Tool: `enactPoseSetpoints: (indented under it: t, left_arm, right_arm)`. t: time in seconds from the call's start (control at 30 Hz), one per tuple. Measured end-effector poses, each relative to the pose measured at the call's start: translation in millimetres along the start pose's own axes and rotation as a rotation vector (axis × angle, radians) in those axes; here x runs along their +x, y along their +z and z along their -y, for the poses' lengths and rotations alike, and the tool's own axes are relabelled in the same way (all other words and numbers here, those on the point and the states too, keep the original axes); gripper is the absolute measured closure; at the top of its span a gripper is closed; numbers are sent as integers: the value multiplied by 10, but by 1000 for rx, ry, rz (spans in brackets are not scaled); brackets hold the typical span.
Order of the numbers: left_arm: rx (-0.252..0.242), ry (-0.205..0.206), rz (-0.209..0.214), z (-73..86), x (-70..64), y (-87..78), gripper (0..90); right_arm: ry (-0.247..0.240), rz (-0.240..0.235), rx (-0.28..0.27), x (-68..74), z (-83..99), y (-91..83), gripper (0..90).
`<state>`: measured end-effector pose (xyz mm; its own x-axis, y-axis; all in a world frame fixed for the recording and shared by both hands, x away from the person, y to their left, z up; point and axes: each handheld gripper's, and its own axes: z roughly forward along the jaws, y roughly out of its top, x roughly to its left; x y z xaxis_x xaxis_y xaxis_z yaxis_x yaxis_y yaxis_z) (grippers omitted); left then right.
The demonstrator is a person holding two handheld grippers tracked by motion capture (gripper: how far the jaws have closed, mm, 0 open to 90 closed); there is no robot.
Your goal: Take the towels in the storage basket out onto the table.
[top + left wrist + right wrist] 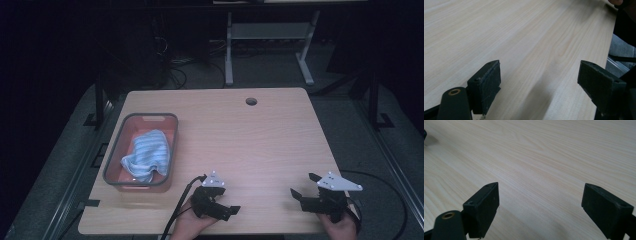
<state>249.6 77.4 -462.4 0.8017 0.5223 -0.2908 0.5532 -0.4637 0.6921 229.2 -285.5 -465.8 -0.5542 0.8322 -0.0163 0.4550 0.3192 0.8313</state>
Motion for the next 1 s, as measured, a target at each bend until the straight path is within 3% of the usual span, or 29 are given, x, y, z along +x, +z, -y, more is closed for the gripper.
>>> enactPoseSetpoints:
  t: [0.17, 0.53, 0.63, 0.77, 0.87, 1.0]
  left_arm:
    - [0, -2, -2, -12, 25, -3, 184]
    - [-14, -15, 39, -122, 34, -67, 179]
    - [-5, -3, 31, -198, 15, -74, 170]
    - [3, 14, 50, -329, -9, -69, 168]
    - [14, 11, 89, -457, 10, -78, 198]
    - [23, 19, 84, -599, 40, -108, 208]
  right_arm:
    - [-7, -3, 3, 10, -9, 19, 141]
    - [-24, -3, 7, 66, -26, 31, 141]
    - [-30, 0, 10, 75, -27, 28, 141]
    - [-28, 1, 14, 68, -25, 21, 141]
    - [-19, 8, 3, 62, -31, -16, 141]
    - [-15, 17, -7, 47, -35, -55, 141]
